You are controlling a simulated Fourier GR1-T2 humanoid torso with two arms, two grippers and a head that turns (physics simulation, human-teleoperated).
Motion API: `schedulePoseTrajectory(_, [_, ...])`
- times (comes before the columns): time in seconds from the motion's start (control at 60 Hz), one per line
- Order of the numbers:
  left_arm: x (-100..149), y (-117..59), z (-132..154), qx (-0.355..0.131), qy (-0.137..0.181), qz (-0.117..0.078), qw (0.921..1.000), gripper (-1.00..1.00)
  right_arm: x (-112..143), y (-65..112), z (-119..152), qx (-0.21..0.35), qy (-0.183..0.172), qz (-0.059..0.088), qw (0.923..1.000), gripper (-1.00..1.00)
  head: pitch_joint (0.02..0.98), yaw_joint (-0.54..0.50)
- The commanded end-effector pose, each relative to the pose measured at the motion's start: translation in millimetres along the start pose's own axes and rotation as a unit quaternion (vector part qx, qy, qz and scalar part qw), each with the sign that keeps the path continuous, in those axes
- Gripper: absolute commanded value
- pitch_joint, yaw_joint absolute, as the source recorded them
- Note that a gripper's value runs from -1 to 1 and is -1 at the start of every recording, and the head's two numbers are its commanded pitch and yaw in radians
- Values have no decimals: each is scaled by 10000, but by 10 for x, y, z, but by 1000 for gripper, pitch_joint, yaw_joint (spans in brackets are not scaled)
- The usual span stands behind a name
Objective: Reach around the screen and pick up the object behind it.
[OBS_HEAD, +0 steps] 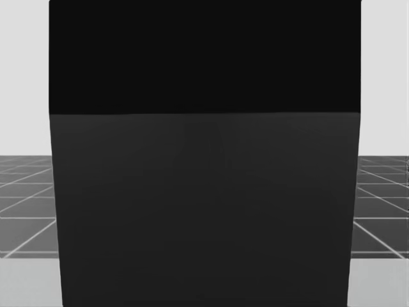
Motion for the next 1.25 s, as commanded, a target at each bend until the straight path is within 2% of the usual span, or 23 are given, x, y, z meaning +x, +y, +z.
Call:
schedulePoseTrajectory(0.017, [15, 88, 169, -26, 109, -153, 9998, 1000, 7, -2, 12, -17, -16, 6, 10000, -1000, 135, -7])
schedulePoseTrajectory(0.117, [28, 150, 349, 73, 110, -208, 9997, 1000, 12, -4, 12, -26, -17, 15, 10000, -1000, 134, -11])
schedulePoseTrajectory(0.233, [27, 266, 603, 290, 132, -367, 9988, 1000, 19, -9, 8, -50, -24, 19, 10000, -1000, 134, -14])
schedulePoseTrajectory(0.3, [39, 328, 712, 358, 114, -359, 9987, 1000, 18, -11, 7, -54, -27, 16, 10000, -1000, 133, -14])
schedulePoseTrajectory(0.533, [257, 619, 1066, 816, -88, -486, 9954, 1000, 13, -18, -3, -113, -34, 42, 9999, -1000, 128, -14])
schedulePoseTrajectory(0.683, [518, 719, 1215, 1003, -339, -572, 9927, 1000, 8, -31, -7, -162, -66, 50, 9998, -1000, 127, -14])
schedulePoseTrajectory(0.85, [896, 739, 1334, 1137, -662, -801, 9881, 1000, 4, -38, -11, -186, -119, 73, 9997, -1000, 126, -16])
schedulePoseTrajectory(0.917, [1082, 721, 1387, 1168, -812, -926, 9855, 1000, -7, -33, -7, -267, -115, -24, 9996, -1000, 125, -16])
schedulePoseTrajectory(0.95, [1215, 708, 1429, 1226, -930, -1027, 9827, 1000, -8, -32, -9, -271, -112, -7, 9996, -1000, 125, -16])
schedulePoseTrajectory(1.133, [1713, 600, 1626, 1282, -1378, -1330, 9731, 1000, -17, -40, -13, -312, -191, 13, 9993, -1000, 122, -17])
schedulePoseTrajectory(1.25, [1965, 528, 1771, 1330, -1711, -1426, 9658, 1000, -14, -45, -10, -299, -199, 7, 9994, -1000, 120, -16])
